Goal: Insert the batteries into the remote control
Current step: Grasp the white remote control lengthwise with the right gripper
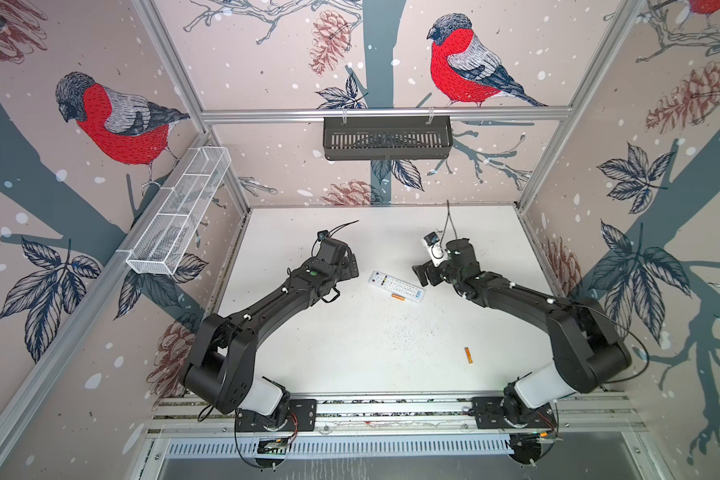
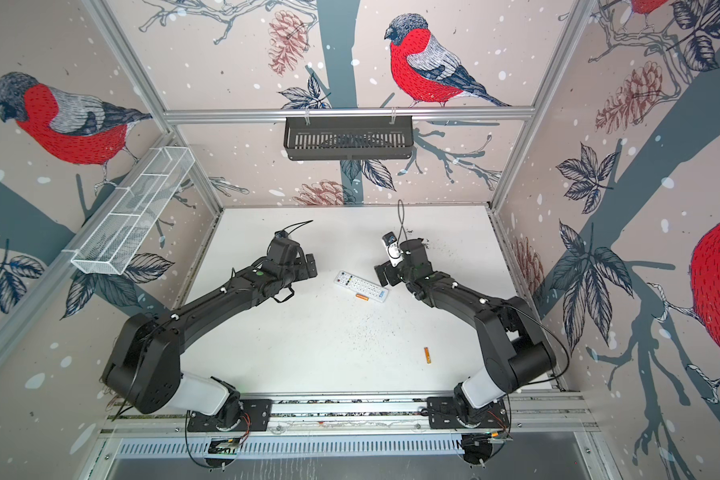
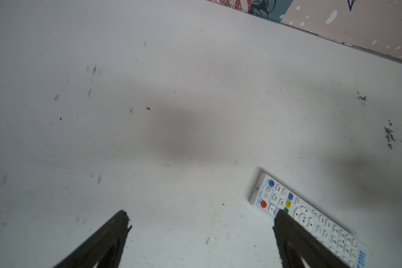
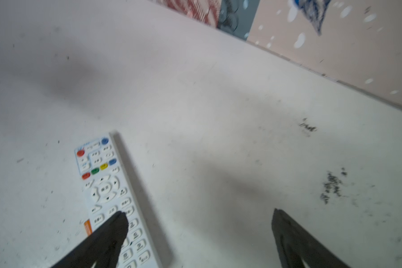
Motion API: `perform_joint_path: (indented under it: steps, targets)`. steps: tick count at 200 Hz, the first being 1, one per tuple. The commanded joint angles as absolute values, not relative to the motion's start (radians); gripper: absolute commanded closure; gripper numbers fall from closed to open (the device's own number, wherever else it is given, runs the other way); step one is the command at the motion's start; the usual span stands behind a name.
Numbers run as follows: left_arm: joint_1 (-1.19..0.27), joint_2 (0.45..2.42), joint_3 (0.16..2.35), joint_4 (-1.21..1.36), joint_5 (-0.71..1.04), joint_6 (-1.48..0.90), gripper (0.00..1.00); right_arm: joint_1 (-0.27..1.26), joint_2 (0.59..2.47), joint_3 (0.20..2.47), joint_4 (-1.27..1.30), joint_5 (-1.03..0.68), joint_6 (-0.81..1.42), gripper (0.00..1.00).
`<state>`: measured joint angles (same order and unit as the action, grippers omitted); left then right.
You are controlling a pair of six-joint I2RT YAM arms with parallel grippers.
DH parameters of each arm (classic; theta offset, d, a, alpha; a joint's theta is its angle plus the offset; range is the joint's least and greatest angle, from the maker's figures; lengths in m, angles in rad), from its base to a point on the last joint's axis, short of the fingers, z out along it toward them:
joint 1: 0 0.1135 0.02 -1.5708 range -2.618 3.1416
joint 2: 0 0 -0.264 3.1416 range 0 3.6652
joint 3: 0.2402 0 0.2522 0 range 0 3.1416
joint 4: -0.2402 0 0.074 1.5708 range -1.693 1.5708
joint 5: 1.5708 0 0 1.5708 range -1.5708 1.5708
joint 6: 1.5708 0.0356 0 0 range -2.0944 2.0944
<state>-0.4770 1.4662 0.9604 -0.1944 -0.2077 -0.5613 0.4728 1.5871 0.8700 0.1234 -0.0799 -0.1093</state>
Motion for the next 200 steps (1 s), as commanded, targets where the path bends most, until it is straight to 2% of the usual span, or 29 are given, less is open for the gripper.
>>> perform_joint_path:
  steps: [1, 64, 146, 200]
  targets:
    - [-0.457, 1.450, 0.964, -0.196, -0.119, -0.565, 0.02, 0.515, 1.652, 0.930, -0.078, -0.093, -0.175, 0.01]
    - [-0.370, 1.394, 0.904, -0.128, -0.067, -0.579, 0.02, 0.567, 1.693, 0.935, -0.139, -0.088, -0.219, 0.02]
    - [-0.353, 1.364, 0.879, -0.105, -0.066, -0.585, 0.02, 0.570, 1.756, 0.964, -0.172, -0.023, -0.239, 0.20]
    - [-0.351, 1.362, 0.872, -0.106, -0.053, -0.591, 0.03, 0.571, 1.783, 0.976, -0.174, -0.019, -0.263, 0.23]
